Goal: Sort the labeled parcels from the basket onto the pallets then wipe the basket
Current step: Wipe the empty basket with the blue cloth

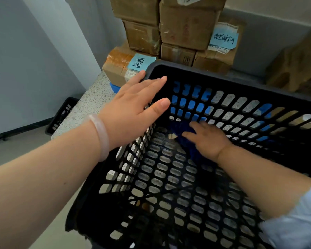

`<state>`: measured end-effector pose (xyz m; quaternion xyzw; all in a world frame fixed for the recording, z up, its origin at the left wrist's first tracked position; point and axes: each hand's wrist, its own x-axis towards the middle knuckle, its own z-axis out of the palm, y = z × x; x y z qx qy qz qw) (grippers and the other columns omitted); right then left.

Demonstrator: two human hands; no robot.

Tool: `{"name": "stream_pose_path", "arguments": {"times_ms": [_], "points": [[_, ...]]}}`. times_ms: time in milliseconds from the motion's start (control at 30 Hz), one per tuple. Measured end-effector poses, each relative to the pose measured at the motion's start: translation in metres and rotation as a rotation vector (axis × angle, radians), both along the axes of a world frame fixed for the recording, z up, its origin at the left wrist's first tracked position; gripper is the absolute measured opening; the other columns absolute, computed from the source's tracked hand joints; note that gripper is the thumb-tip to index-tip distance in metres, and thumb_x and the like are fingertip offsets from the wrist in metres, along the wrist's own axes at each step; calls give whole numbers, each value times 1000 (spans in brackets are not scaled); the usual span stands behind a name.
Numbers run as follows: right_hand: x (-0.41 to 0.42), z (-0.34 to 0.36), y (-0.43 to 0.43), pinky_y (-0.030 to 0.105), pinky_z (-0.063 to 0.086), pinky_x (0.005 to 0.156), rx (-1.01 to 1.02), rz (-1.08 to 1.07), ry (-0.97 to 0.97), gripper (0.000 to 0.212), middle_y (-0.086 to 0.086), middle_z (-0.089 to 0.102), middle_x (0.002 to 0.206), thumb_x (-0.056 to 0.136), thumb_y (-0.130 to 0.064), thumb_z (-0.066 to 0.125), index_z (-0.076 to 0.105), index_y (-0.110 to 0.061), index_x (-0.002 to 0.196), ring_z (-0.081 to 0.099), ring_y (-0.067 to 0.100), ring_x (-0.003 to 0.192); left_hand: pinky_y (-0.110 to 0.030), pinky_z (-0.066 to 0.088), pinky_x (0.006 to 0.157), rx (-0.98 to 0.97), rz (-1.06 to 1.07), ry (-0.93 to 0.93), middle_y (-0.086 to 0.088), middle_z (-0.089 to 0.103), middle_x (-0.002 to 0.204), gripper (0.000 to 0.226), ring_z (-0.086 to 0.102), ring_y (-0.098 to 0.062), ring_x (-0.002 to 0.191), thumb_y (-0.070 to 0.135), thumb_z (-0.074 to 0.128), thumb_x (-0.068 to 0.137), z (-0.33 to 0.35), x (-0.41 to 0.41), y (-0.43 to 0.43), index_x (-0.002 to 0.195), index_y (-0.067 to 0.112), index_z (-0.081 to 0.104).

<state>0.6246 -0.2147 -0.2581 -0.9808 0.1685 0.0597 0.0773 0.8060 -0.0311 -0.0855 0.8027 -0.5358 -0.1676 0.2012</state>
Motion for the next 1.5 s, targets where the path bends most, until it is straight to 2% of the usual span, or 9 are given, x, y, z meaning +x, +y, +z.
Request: {"name": "stream_pose_path", "arguments": {"times_ms": [167,300,600,767,900,1033,1133,1300,1500], "points": [[-15,-14,36,42,39,98,-23,-179,97,68,7,32,148,92,-63,44,21,-41,152,38,33,124,-20,-3,112,1,3,-10,23,23,156,69,-5,2,147,66,20,89,3,-2,0,153,40,20],[-16,-3,51,32,47,83,225,-268,98,54,7,47,128,92,-49,56,41,-33,141,53,27,107,-20,-3,112,20,-4,-41,21,23,157,71,-4,0,148,65,21,88,4,-3,-1,153,37,20],[-71,8,155,32,44,97,668,146,295,39,3,56,122,90,-29,60,59,-35,128,57,25,111,-26,-1,117,37,-10,-96,14,26,158,74,-1,-5,149,67,19,88,2,-3,-2,154,33,21],[-57,17,105,37,48,84,304,413,306,44,3,49,126,92,-27,59,49,-35,134,54,26,108,-24,-2,116,43,-9,-101,14,25,158,74,-3,-4,149,68,19,88,2,-3,-2,154,35,18],[-47,23,20,34,45,77,-81,247,220,41,7,46,130,92,-30,59,47,-30,132,52,29,111,-26,-1,117,47,-7,-101,16,25,158,82,-4,-2,148,75,12,81,0,-1,-2,154,38,18],[-51,25,-19,36,44,93,-118,12,220,55,6,29,151,100,-36,46,27,-33,151,42,30,124,-26,-1,117,46,-12,-116,15,26,158,83,-3,-1,148,75,12,81,0,0,-2,154,36,19],[-69,7,1,36,43,94,47,-157,222,60,8,36,145,98,-44,47,25,-34,152,44,31,120,-29,1,119,45,-14,-134,13,27,158,84,-2,-2,148,75,12,80,-1,0,-2,154,35,20],[-85,10,43,32,46,88,417,-275,199,41,6,52,120,87,-24,59,53,-31,126,56,29,107,-28,0,118,57,-18,-162,12,28,158,82,-1,-4,148,74,13,81,-2,0,-2,153,36,22],[-114,27,135,30,38,101,901,-70,633,37,1,55,132,91,-17,54,62,-34,123,51,23,121,-27,-1,117,62,-26,-160,12,28,158,81,0,-4,149,75,14,81,-1,-1,-3,153,37,23]]}}
